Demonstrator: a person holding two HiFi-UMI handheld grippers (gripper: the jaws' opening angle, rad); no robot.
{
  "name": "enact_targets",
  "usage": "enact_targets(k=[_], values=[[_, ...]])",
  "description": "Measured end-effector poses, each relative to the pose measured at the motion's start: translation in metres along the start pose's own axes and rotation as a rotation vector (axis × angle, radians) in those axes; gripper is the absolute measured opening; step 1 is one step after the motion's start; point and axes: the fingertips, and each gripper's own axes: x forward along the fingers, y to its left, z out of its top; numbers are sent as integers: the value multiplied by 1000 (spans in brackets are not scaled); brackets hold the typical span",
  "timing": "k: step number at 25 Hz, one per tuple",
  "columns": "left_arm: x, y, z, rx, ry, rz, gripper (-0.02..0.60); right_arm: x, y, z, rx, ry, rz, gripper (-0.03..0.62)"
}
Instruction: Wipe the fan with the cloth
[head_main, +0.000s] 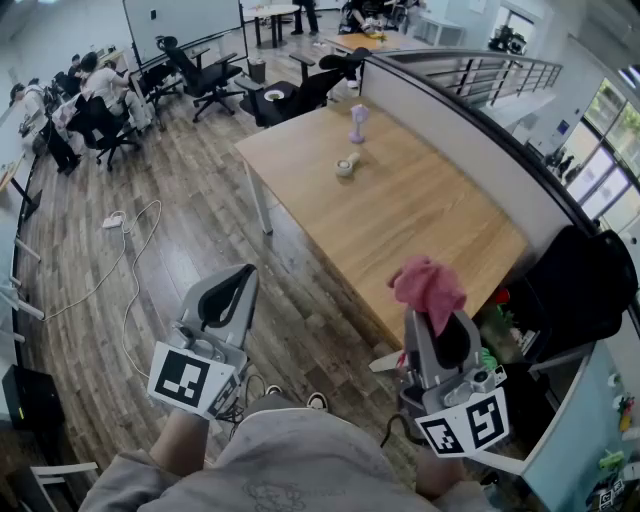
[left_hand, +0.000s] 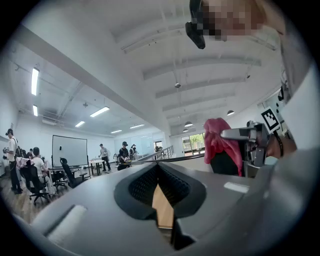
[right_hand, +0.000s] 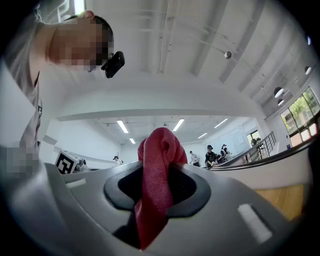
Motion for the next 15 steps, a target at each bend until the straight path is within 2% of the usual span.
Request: enact_targets(k=[5,13,15], values=[[-5,5,14,-61,-55,17,2,-2,0,3,8,-18,-15,114],[-7,-11,14,-48,-55,-20,2,-2,1,-7,-5,22,-12,114],[-9,-11,12,-33,-58,-9,2,-1,2,-12,1,31,-5,114]])
